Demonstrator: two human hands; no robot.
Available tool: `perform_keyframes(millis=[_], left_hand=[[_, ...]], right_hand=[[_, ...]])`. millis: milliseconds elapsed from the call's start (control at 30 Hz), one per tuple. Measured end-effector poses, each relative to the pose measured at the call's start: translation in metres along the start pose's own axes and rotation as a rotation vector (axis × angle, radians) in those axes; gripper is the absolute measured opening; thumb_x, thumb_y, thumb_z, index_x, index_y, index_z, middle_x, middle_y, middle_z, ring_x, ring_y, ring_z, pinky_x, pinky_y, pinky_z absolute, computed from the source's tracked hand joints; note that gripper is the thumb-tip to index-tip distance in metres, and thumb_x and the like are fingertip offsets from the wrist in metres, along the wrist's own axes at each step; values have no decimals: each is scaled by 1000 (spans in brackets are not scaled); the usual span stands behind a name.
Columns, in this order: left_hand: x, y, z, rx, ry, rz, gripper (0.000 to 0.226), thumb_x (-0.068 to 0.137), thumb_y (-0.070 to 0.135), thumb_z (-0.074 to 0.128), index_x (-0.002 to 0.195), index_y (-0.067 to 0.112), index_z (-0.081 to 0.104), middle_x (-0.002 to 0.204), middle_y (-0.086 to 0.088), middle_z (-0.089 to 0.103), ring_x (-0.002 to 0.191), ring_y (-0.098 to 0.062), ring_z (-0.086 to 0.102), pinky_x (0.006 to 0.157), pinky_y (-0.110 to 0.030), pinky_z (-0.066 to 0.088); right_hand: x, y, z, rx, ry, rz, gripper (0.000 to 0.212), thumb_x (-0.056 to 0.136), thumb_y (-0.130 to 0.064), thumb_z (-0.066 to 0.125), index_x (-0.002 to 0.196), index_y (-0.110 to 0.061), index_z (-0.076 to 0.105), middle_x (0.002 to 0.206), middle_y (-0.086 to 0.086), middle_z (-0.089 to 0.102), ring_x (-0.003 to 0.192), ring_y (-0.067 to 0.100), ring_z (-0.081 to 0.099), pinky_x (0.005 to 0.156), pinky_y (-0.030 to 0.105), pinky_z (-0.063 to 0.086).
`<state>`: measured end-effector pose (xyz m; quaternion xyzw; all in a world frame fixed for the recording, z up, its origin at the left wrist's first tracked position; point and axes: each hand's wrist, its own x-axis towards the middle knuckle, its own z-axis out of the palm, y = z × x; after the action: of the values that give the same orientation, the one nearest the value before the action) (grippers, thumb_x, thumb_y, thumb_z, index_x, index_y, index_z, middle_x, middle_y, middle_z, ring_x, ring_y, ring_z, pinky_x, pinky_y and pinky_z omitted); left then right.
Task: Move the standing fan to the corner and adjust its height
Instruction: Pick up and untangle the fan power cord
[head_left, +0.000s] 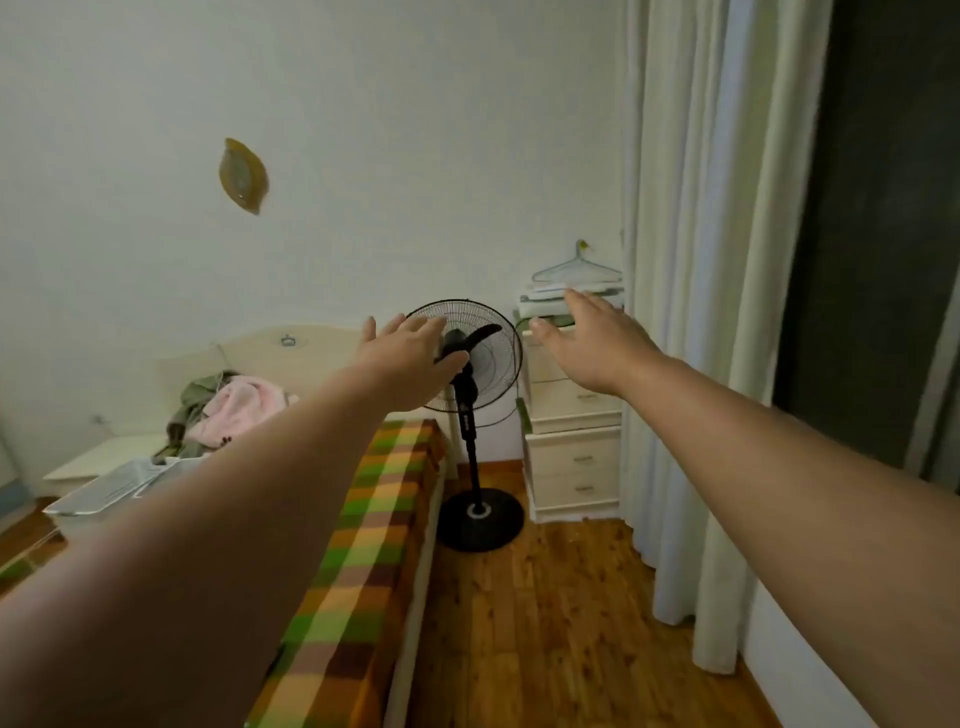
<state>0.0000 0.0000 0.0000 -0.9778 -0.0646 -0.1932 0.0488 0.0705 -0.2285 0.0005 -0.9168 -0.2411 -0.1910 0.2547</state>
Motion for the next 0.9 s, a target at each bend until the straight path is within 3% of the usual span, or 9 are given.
perform_keyframes(millis=[367, 633, 800, 900], left_hand=[[75, 58, 36, -8, -32, -57, 72, 99, 64, 28, 158, 23, 19, 164, -3, 24, 152, -26, 16, 122, -54, 4], [108, 71, 67, -53, -59, -36, 70, 98, 62, 34, 155, 20, 27, 158, -7, 37, 144, -30, 35, 118, -49, 26], [139, 65, 88, -120, -59, -14, 62, 98, 57, 37, 145, 17, 42, 146, -11, 49, 132, -32, 47, 105, -45, 38], [163, 53, 103, -122, -64, -2, 66, 98, 58, 35, 151, 19, 35, 150, -12, 45, 135, -34, 44, 107, -47, 38]], right_hand=[[61, 91, 7, 20, -33, -14, 79, 93, -66, 31, 154, -17, 20, 162, 6, 20, 148, 25, 19, 118, 44, 21], [84, 129, 26, 23, -86, 2, 76, 95, -64, 32, 153, -16, 22, 160, 8, 24, 146, 29, 23, 117, 47, 25], [109, 141, 46, -4, -111, 29, 76, 94, -64, 33, 152, -15, 25, 159, 9, 28, 143, 30, 29, 114, 46, 29], [128, 145, 63, -14, -122, 57, 79, 93, -68, 31, 152, -16, 25, 159, 8, 27, 143, 30, 28, 114, 46, 28]])
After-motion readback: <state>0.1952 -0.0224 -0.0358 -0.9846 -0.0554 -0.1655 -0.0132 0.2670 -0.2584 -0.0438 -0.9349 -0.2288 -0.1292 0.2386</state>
